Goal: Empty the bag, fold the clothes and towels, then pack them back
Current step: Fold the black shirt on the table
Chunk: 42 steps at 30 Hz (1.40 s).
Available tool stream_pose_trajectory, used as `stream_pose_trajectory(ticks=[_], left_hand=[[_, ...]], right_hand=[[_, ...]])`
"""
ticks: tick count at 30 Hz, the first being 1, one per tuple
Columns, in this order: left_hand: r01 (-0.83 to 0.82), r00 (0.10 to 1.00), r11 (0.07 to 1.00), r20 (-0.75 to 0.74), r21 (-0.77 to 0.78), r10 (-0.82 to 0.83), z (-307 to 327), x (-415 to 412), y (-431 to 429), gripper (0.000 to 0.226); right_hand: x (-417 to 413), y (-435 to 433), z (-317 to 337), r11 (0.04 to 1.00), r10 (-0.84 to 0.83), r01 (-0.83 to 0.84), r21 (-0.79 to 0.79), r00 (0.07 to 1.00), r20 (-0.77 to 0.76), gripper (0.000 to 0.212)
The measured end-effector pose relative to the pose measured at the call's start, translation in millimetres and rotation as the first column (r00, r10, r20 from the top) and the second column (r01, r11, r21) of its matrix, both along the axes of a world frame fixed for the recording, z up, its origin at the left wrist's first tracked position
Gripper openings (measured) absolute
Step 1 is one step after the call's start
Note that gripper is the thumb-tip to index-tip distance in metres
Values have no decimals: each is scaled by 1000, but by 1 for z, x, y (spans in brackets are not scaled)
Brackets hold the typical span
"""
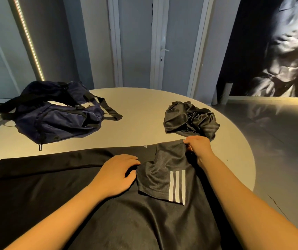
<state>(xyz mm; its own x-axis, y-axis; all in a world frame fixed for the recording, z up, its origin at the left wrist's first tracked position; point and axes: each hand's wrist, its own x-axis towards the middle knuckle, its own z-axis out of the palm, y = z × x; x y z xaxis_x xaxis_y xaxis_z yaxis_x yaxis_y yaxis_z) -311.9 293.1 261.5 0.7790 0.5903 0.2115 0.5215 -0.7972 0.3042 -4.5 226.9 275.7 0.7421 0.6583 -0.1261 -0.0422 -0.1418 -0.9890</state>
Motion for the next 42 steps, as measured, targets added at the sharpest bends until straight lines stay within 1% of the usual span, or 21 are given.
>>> stream_pose_trajectory(ticks=[4,5,6,9,11,15,17,19,21,23,25,26,27,29,31,32,35,36,39,41,42], left_hand=[[-47,998,999,32,14,47,-6,-2,7,38],[-50,998,999,38,20,50,-7,-1,8,36],[-50,998,998,41,22,49,-7,-2,8,37],[-50,998,999,29,18,49,-7,-1,7,49],[-49,998,999,30,14,48,-7,0,7,52],[-44,998,999,34,14,44,-7,1,6,52],[-45,998,999,44,9,45,-7,0,6,51],[-42,998,999,47,7,42,-8,0,7,50],[-44,998,999,45,12,44,-9,0,7,47],[-49,998,999,51,21,48,-11,-1,8,39],[-56,997,998,60,28,55,-11,-1,9,35],[-63,996,998,64,29,61,-11,0,9,35],[-70,995,997,69,33,68,-11,0,9,35],[-83,994,996,77,36,80,-10,0,8,35],[-87,994,995,73,40,84,-10,1,8,35],[-86,994,995,70,40,84,-9,1,7,35],[-82,994,996,69,28,80,-8,0,6,44],[-80,995,996,69,25,78,-8,-1,6,45],[-78,994,997,85,27,76,-9,-1,7,38],[-76,993,997,93,31,73,-9,0,8,34],[-77,993,997,90,32,74,-9,-1,7,34]], right_hand=[[10,5,18,996,-1,0,-93,1000,-10,23],[17,7,17,991,-11,16,-134,999,39,29],[19,5,20,974,10,10,-225,996,86,29],[26,1,22,967,-40,64,-245,994,104,11],[24,-2,24,959,-68,114,-261,982,178,8],[4,-5,34,930,110,-34,-365,976,188,35],[0,-2,33,886,208,-81,-457,949,235,36],[-2,2,33,873,226,-88,-480,945,237,26],[2,2,37,895,192,-112,-431,970,147,17],[9,-1,43,929,137,-130,-348,991,-4,11],[20,-5,43,941,125,-192,-278,963,-240,6],[22,-11,44,935,136,-226,-274,940,-313,7],[26,-13,40,926,148,-249,-284,930,-336,14],[31,-20,33,883,183,-265,-388,955,-235,35],[26,-26,31,840,222,-246,-483,969,-108,18],[25,-27,31,839,209,-233,-492,972,-105,18],[20,-22,35,869,173,-223,-441,973,-152,42],[18,-19,37,883,158,-195,-428,980,-120,46],[12,-9,38,917,122,-101,-385,992,32,27],[14,-3,39,876,178,-102,-471,977,118,25],[15,-1,42,847,217,-130,-516,970,111,24]])
